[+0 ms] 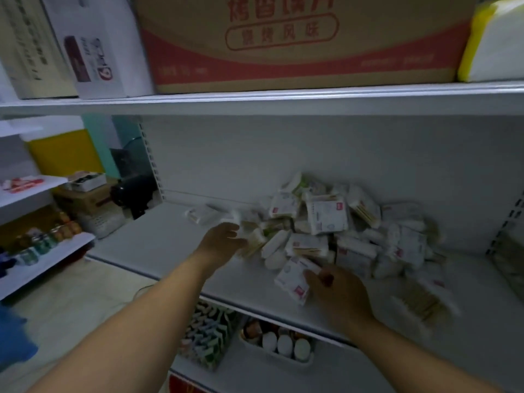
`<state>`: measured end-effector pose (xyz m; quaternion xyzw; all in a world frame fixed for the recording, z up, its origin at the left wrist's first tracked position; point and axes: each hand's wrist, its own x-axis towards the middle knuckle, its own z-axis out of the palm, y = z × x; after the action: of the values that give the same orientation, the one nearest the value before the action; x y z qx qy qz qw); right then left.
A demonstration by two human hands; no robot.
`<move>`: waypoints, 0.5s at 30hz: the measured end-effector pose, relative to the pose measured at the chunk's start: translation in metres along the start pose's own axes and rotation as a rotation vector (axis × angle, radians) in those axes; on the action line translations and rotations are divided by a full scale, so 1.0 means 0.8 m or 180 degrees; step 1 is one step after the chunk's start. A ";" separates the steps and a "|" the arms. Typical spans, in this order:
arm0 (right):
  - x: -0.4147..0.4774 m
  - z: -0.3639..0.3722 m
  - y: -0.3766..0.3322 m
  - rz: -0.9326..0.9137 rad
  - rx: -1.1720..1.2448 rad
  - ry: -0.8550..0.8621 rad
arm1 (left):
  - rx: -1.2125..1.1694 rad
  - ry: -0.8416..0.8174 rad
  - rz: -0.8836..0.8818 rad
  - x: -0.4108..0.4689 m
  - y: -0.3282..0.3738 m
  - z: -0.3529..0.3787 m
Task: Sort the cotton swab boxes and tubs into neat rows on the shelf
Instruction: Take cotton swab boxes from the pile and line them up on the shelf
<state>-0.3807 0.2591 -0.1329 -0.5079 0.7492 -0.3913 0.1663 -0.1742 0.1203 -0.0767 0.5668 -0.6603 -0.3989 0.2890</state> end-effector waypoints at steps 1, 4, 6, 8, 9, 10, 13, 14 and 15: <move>0.002 0.006 -0.003 0.0353 0.0214 0.0076 | -0.0095 -0.0218 0.0091 0.009 -0.008 0.003; 0.009 0.014 -0.014 0.1074 0.0609 0.0392 | -0.0066 -0.0865 0.0441 0.020 -0.033 0.009; 0.010 0.019 -0.019 0.1276 0.0705 0.0472 | 0.0208 -0.0942 0.0803 0.030 -0.056 0.014; 0.006 0.028 -0.021 0.1357 0.0539 0.0466 | 0.0411 -0.0655 0.1046 0.037 -0.075 0.022; 0.003 0.032 -0.022 0.1346 0.0409 0.0474 | 0.0370 -0.0527 0.1121 0.040 -0.081 0.025; 0.000 0.036 -0.023 0.1319 0.0290 0.0499 | 0.0176 -0.0468 0.1123 0.042 -0.085 0.027; -0.009 0.034 -0.029 0.1260 0.0305 0.0544 | -0.0691 -0.0268 0.0942 0.050 -0.096 0.018; -0.012 0.029 -0.032 0.1267 0.0456 0.0556 | -0.0884 -0.0186 0.0835 0.052 -0.100 0.012; -0.014 0.022 -0.035 0.1298 0.0642 0.0560 | -0.1186 -0.0195 0.0685 0.055 -0.103 0.007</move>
<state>-0.3468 0.2568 -0.1248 -0.2909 0.8050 -0.4652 0.2258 -0.1443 0.0753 -0.1527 0.4174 -0.6404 -0.4980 0.4094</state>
